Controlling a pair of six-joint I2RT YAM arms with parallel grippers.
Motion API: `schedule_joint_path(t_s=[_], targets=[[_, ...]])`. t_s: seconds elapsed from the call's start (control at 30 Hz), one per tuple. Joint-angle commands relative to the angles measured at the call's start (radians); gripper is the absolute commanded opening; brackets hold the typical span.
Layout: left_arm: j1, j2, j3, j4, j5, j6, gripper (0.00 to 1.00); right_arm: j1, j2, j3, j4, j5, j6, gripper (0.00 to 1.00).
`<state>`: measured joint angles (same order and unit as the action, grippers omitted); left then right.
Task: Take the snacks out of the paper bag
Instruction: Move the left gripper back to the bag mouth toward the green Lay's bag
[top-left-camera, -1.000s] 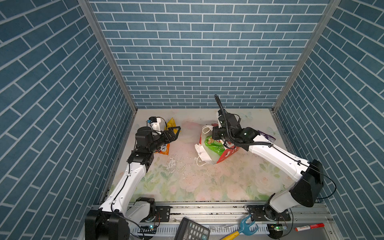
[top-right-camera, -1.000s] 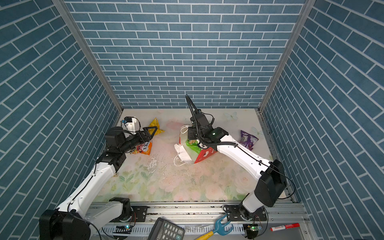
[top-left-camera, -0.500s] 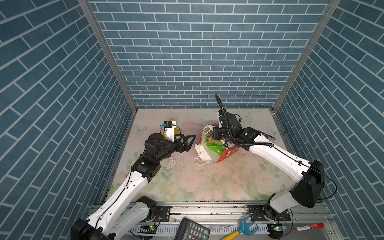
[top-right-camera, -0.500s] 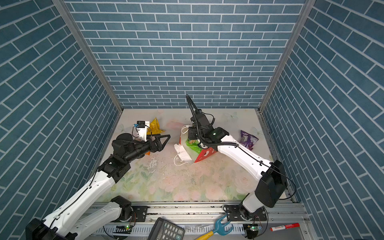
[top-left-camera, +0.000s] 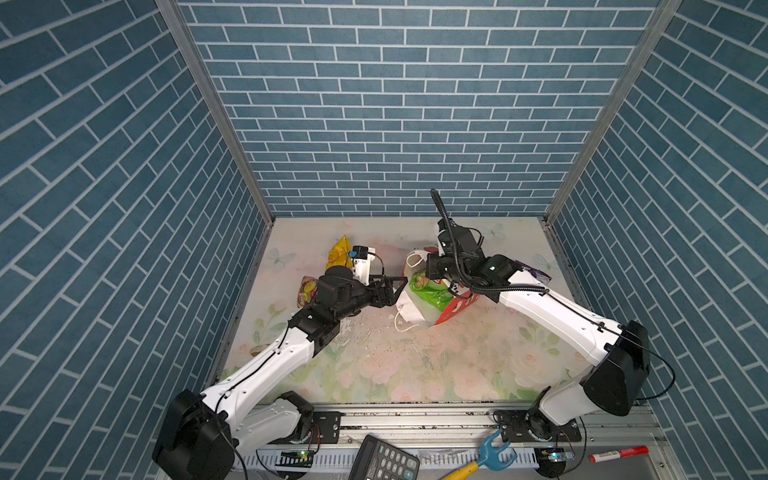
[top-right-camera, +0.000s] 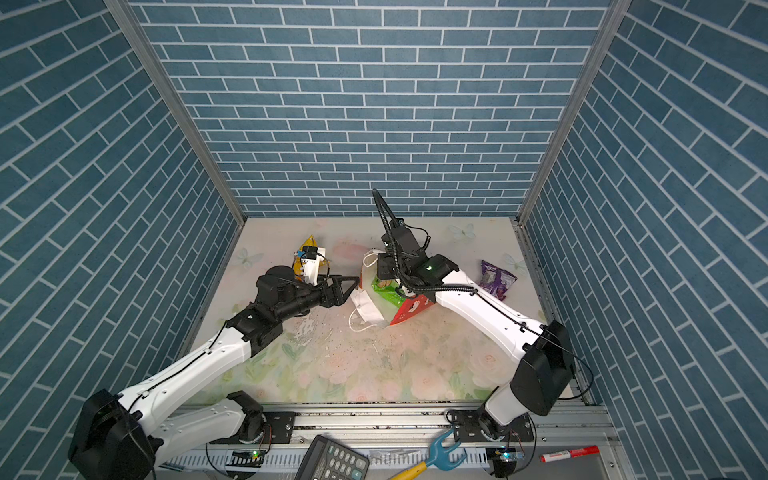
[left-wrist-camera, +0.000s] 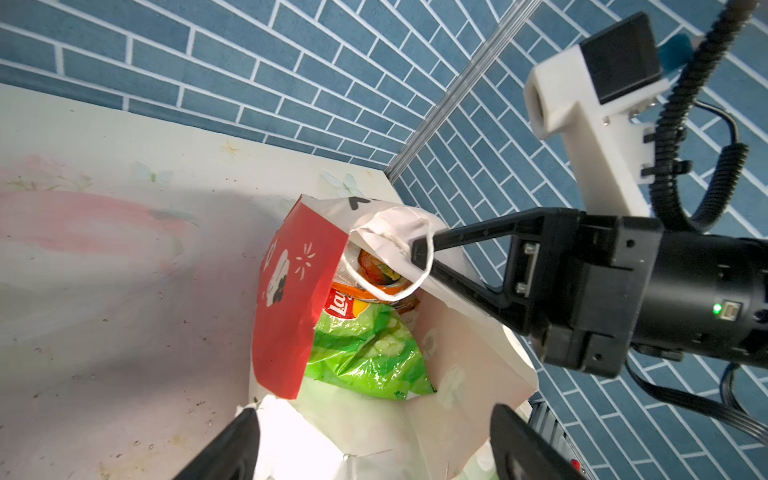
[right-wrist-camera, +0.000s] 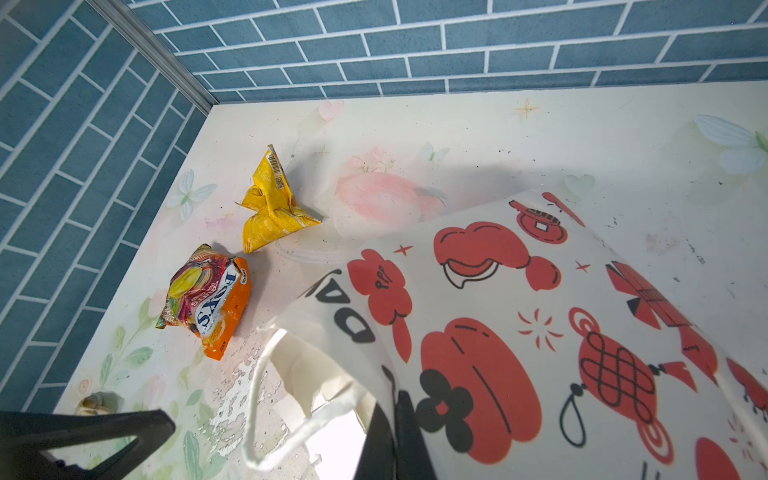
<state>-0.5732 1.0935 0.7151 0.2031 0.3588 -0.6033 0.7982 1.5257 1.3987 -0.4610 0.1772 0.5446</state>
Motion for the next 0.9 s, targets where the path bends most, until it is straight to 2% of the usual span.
schedule_joint_path(t_s=[0.0, 0.27, 0.4, 0.87], targets=[[-0.030, -0.001, -0.014, 0.096, -0.033, -0.031, 0.85, -0.004, -0.032, 0.013, -0.060, 0.019, 0.001, 0.00], [-0.073, -0.009, -0.061, 0.169, -0.079, -0.065, 0.81, -0.004, -0.033, 0.015, -0.068, 0.004, -0.006, 0.00], [-0.099, 0.020, -0.082, 0.237, -0.116, -0.115, 0.76, -0.003, -0.034, 0.018, -0.071, 0.002, -0.027, 0.00], [-0.185, 0.250, -0.052, 0.415, -0.113, -0.187, 0.69, -0.003, -0.047, 0.003, -0.067, 0.018, -0.031, 0.00]])
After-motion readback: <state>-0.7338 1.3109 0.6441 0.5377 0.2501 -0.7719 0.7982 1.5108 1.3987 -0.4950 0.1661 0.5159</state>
